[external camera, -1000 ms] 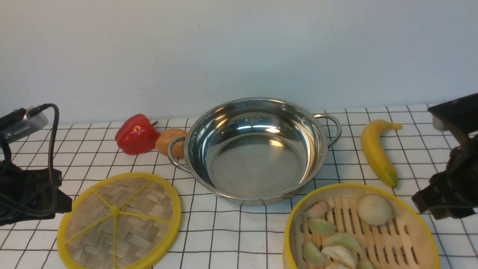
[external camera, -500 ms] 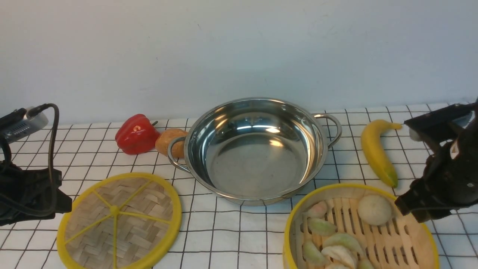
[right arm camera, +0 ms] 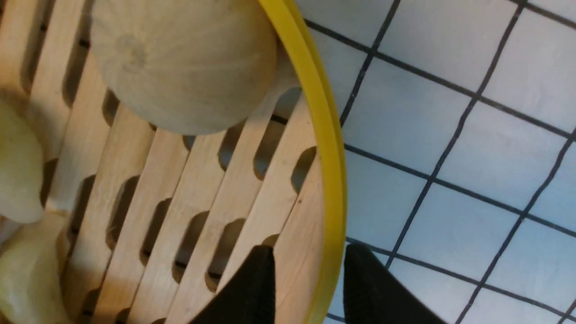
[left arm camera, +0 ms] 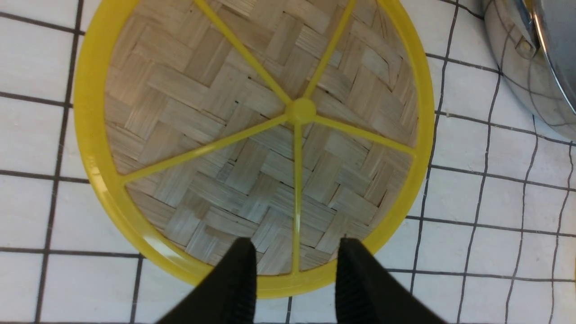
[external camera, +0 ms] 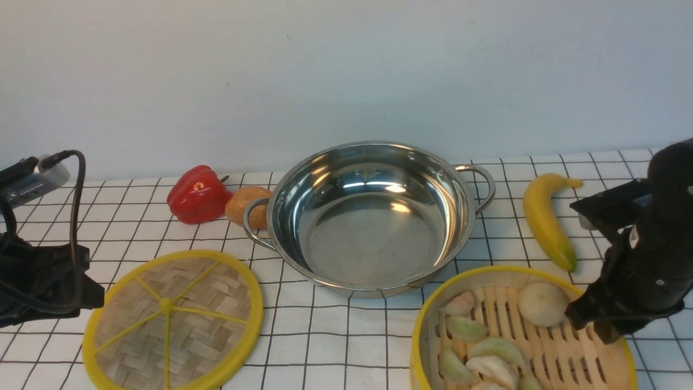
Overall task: Place the steamer in the pot on the white tablecloth, and put the lid on the steamer.
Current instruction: 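Reach for and grasp the rim of the bamboo steamer holding the buns with the right gripper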
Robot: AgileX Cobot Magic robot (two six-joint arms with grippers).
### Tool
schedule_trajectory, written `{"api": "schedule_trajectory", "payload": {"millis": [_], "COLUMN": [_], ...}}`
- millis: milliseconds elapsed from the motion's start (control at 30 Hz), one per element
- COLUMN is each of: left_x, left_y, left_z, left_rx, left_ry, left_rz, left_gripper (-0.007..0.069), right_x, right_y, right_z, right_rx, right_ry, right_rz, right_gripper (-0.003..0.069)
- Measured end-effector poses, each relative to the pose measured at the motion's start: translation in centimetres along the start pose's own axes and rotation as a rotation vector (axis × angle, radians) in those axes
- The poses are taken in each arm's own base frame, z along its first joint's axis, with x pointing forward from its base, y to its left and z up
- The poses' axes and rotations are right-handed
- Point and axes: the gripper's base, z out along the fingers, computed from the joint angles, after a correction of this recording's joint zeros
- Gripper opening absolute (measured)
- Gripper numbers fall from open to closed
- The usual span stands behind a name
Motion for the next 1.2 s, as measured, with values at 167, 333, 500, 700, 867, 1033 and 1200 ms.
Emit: {"api": "schedule_trajectory", "payload": {"millis": [167,333,500,700,867,1033,1200], "left_x": [0.00,0.00,-0.01,-0.01,-0.01,-0.01,-0.01], "left_y": [0.00,0.00,0.01,0.01,0.01,0.01,0.01], "left_z": [0.00,0.00,0.00,0.00,0.00,0.00,0.00], "left_rx": [0.000,0.000,-0.001,-0.001,-0.001,-0.001,-0.001], "left_ry": [0.000,0.000,-0.001,-0.001,-0.001,-0.001,-0.001], "left_rz": [0.000,0.000,0.001,0.003,0.003,0.003,0.004], "left_gripper": [0.0243,0.0243,0.0243,0.0243,0.0243,0.0243,0.0243], "right_x": [-0.07,-0.05,-0.05,-0.10,-0.29,-0.39,-0.48], "right_y": [-0.94,-0.92,-0.65,-0.65,-0.67,-0.77,-0.90], "right_z": [0.51,0.52,0.50,0.50,0.50,0.51,0.52], "right_rx": [-0.011,-0.050,-0.087,-0.087,-0.087,-0.076,-0.061], "right_ry": [0.019,0.022,0.022,0.017,-0.004,-0.016,-0.026], "right_rz": [0.047,0.043,0.023,0.023,0.024,0.016,0.011], "right_gripper": [0.0240,0.0240,0.0240,0.0240,0.0240,0.0240,0.0242]}}
